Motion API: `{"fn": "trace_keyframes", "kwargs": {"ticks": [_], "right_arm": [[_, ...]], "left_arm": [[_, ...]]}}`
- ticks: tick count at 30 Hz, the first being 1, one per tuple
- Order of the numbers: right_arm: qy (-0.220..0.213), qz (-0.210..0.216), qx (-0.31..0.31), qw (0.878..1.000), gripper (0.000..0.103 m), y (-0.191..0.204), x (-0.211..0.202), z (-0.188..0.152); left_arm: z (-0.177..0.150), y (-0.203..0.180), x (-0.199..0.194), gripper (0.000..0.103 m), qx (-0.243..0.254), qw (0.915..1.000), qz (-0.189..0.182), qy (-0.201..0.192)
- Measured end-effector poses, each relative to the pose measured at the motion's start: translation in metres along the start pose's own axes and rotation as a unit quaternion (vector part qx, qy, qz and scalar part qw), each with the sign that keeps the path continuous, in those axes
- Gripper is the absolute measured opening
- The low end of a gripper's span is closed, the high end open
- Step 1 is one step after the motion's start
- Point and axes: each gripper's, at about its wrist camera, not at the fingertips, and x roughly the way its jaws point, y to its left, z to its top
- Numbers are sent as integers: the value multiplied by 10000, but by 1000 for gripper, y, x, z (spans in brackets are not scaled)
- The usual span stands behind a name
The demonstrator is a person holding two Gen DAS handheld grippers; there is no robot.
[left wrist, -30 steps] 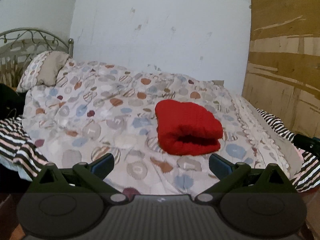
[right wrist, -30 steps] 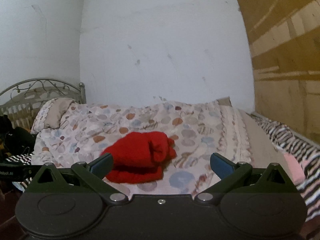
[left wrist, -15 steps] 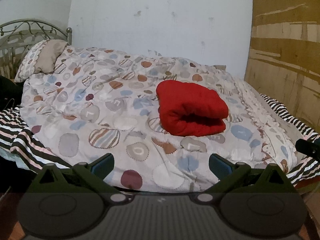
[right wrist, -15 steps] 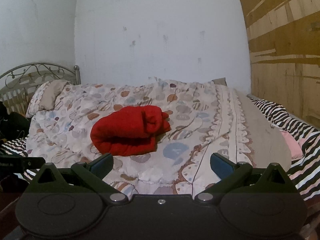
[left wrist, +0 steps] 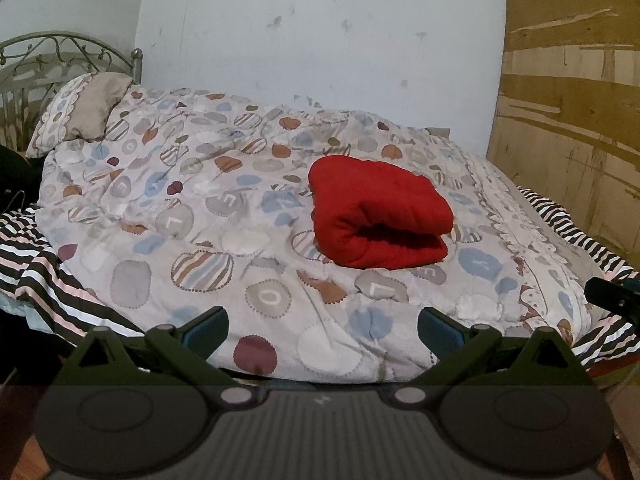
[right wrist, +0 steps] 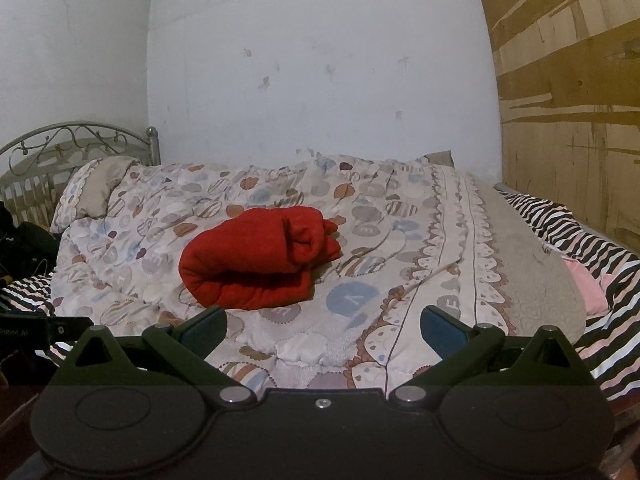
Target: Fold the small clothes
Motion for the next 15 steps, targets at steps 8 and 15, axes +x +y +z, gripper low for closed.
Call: {"fn": "trace_keyframes", "kwargs": {"ticks": [8, 15], "right_arm": [[12, 2, 0, 10000, 103, -1, 1, 0], [8, 3, 4, 10000, 103, 0, 1, 0]], "left_arm": [[-4, 1, -1, 103, -40, 10000, 40, 12], [-4, 2, -1, 103, -51, 10000, 49, 26]]}}
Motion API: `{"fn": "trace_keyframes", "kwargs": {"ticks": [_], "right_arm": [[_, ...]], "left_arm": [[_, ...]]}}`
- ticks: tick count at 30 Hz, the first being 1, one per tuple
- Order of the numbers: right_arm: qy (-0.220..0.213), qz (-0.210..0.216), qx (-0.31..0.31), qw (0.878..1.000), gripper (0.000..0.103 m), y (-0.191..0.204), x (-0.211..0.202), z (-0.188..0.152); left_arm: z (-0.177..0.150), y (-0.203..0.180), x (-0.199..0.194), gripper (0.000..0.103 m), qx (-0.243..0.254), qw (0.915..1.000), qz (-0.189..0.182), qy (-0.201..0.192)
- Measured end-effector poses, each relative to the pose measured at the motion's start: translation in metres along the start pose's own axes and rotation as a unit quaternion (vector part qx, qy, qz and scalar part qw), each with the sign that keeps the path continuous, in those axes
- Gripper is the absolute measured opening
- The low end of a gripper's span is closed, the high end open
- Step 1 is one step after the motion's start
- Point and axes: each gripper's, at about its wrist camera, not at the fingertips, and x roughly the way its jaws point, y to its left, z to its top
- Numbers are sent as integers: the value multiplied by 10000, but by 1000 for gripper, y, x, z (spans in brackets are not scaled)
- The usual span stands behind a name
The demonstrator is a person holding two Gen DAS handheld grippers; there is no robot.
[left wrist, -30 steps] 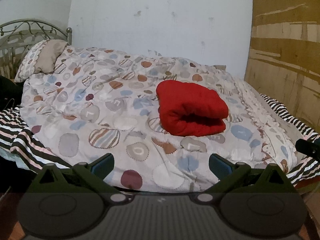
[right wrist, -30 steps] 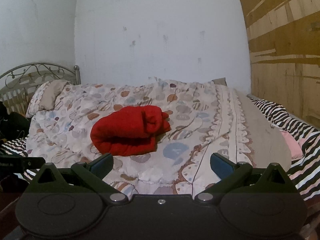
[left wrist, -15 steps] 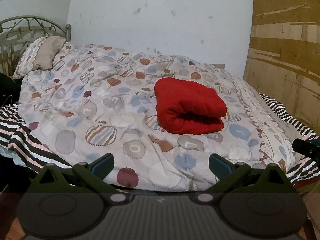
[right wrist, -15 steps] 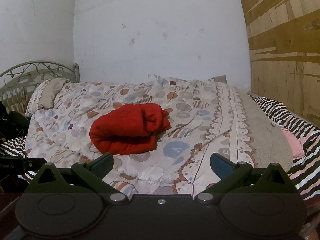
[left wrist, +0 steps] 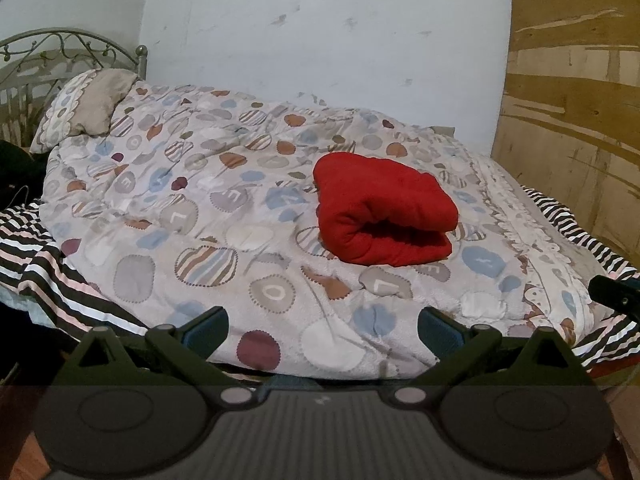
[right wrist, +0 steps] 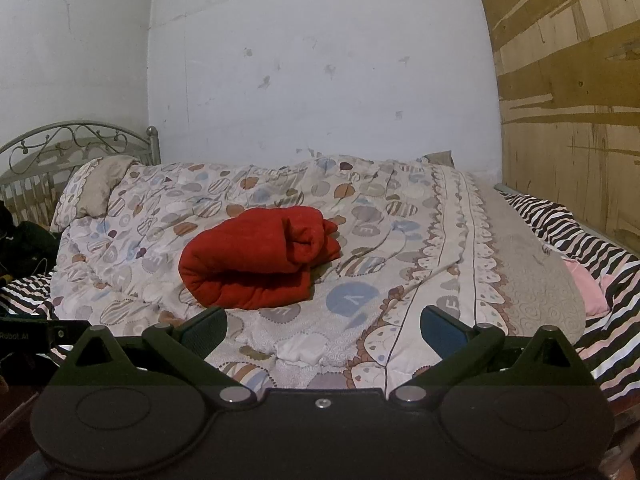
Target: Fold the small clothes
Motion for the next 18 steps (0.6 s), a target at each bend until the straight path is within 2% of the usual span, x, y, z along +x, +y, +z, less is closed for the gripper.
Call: {"fn": "trace_keyframes", "kwargs": {"ticks": [18], "right_arm": [[16, -8, 10, 10000, 103, -1, 2, 0]], "left_arm": [[0, -1, 0, 103, 3, 10000, 5, 10]]}}
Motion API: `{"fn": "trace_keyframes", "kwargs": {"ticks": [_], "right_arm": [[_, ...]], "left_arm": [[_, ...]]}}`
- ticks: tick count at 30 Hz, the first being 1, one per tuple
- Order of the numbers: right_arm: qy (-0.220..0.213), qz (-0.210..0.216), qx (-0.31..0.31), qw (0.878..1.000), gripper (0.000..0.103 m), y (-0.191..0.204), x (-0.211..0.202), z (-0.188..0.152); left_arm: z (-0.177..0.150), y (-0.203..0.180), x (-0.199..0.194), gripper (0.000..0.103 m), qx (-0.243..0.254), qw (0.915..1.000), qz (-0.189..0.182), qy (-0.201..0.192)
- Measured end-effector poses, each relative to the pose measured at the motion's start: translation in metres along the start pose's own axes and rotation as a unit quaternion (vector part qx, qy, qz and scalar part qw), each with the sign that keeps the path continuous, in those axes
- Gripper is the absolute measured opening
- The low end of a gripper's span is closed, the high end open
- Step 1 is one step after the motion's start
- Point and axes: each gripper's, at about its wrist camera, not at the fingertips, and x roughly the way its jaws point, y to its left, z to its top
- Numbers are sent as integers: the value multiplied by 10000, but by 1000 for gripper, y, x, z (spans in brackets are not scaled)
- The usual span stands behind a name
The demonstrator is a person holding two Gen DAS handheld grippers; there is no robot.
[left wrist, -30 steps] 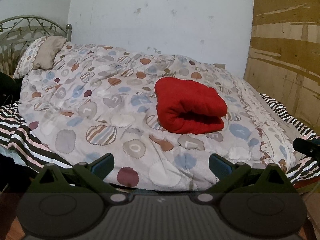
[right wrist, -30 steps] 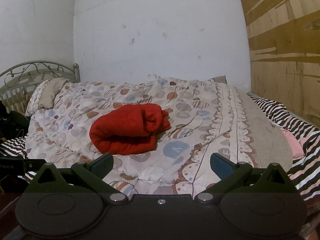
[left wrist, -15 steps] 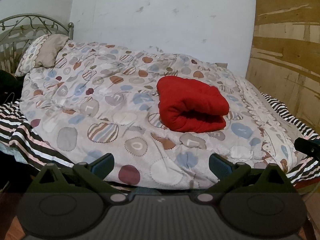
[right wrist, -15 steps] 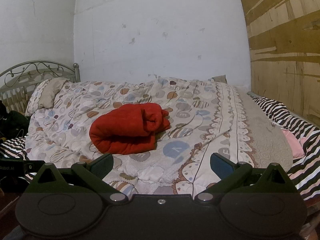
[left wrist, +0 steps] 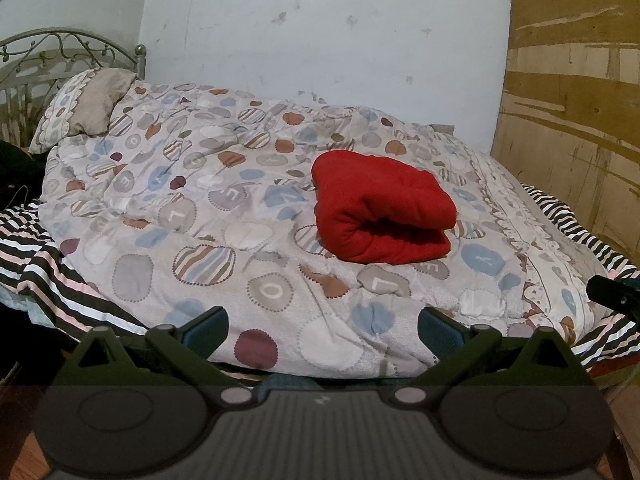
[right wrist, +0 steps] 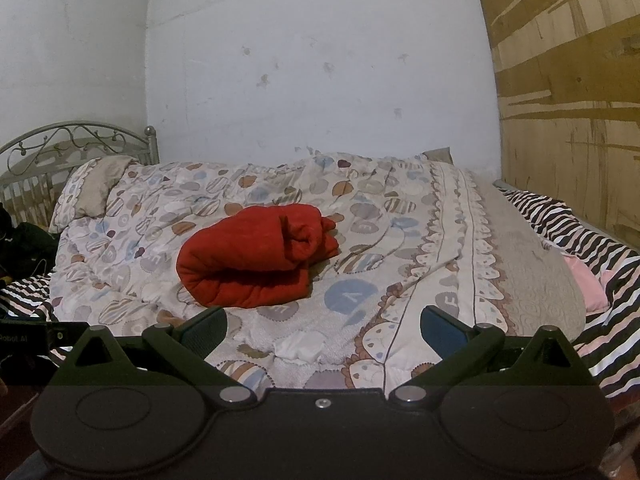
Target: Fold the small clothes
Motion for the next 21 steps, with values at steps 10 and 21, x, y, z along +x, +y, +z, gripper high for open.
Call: {"fn": "trace_keyframes", "kwargs": {"ticks": [10, 21], "right_arm": [[4, 0, 8, 10000, 103, -1, 1, -1], [3, 1, 13, 10000, 103, -1, 1, 0]], "left_arm": [[-1, -2, 0, 103, 12, 10000, 4, 5], [4, -10, -2, 103, 168, 9996, 240, -20]]}}
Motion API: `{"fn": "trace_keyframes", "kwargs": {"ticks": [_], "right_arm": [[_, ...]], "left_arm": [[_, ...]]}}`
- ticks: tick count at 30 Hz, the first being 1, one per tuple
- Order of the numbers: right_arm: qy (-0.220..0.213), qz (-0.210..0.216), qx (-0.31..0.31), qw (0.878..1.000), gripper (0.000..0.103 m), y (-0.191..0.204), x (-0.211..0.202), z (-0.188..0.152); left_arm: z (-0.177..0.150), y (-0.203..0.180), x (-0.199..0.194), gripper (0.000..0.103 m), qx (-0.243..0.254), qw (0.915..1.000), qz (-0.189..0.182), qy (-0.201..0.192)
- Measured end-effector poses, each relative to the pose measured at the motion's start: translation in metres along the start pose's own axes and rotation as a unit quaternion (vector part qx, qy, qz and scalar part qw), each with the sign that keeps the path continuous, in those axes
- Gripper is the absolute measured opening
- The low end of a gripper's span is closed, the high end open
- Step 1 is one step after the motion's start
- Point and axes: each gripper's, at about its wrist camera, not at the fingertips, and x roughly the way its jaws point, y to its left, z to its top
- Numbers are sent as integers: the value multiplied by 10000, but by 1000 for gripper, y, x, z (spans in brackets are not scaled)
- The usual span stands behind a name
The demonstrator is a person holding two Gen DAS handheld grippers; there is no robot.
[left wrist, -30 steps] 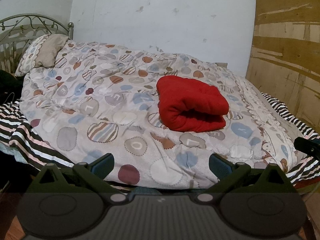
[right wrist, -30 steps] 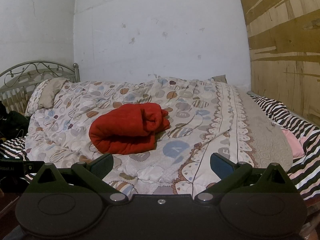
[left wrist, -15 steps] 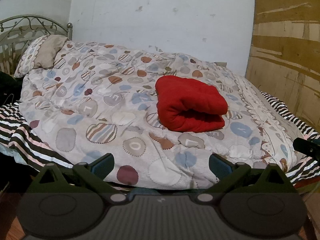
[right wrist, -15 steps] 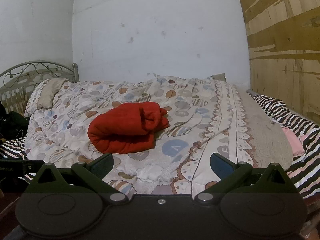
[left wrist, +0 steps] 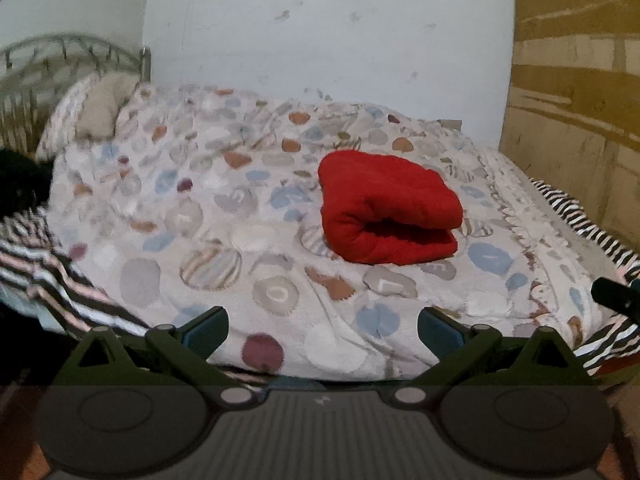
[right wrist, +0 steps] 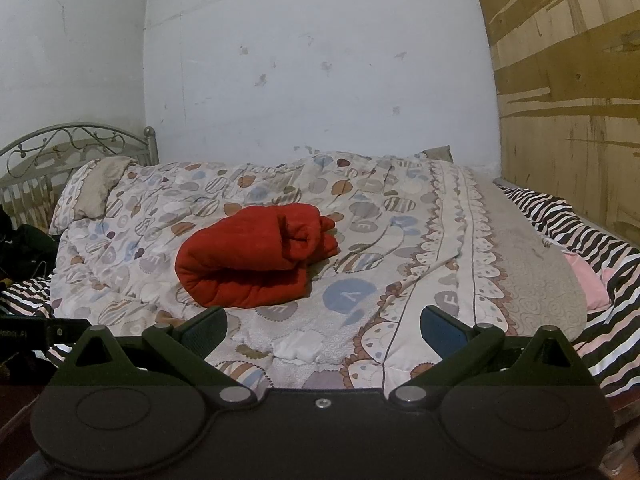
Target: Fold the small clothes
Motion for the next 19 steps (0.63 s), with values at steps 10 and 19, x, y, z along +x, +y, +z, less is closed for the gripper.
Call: {"fn": "trace_keyframes", "kwargs": {"ticks": [10, 19], "right_arm": [[25, -9, 2, 10000, 103, -1, 2, -1], [71, -46, 51, 10000, 103, -5, 2, -9]], "left_arm": [[4, 0, -1, 103, 74, 9999, 47, -102], [1, 2, 4, 103, 86, 9999, 57, 20]]}}
